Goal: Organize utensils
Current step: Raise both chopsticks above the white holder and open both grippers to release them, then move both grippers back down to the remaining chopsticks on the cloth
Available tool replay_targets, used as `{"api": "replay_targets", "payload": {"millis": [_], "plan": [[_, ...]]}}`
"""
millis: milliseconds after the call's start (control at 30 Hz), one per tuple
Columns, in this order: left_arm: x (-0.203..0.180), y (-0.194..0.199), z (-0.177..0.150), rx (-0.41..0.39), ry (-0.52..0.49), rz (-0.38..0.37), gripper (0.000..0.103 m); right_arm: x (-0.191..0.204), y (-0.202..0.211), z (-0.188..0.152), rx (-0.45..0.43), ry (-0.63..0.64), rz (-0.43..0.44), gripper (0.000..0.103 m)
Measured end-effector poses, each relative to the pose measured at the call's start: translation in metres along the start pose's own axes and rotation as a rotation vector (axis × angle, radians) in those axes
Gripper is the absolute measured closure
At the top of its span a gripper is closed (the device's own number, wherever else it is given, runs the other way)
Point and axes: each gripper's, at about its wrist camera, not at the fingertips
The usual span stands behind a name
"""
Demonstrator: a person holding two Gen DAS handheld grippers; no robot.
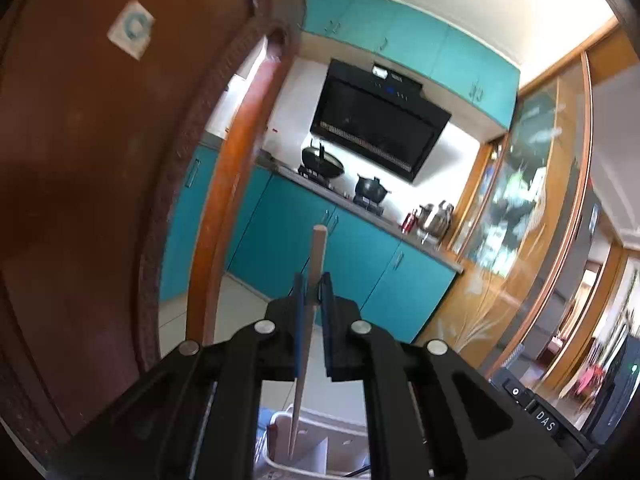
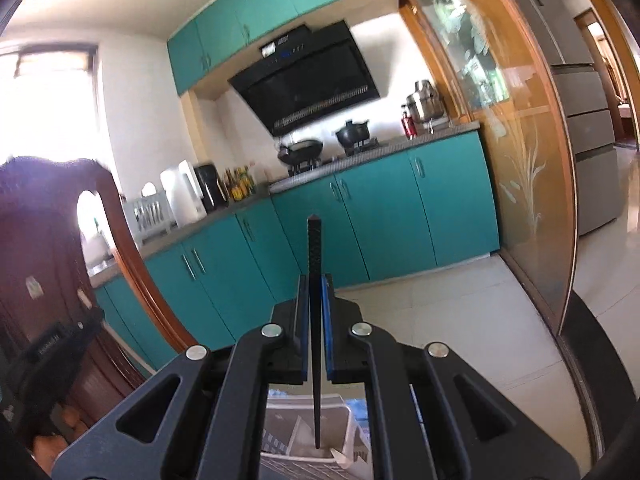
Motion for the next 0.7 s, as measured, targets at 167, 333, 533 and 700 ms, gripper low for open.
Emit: {"api": "replay_targets", "payload": {"millis": [167, 333, 533, 700], "plan": [[-0.007, -0.003, -0.017, 0.040, -0.066, 0.011, 0.095, 0.007, -0.008, -0.015, 0.051, 0.051, -0.021, 0.096], [-0.015, 0.008, -0.034, 0.067, -0.157, 0.028, 0.089, 0.018, 0.001, -0.024, 0.068, 0.111, -0.053, 0.093], [-0.011, 0.035, -0.054, 0.094, -0.235, 0.018, 0.067, 0.024, 0.037, -0.034, 0.050, 0.123, -0.034, 0.078], [0.002, 0.049, -0.080, 0.168, -0.295, 0.028, 0.053, 0.018, 0.068, -0.078, 0.070, 0.181, -0.027, 0.067]]}}
Point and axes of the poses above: each gripper's, at about its wrist camera, not at the fingertips, and y roughly against the way its jaws point, x to its left, z to its top, and after that the axes turned 6 degrees about x, right-handed
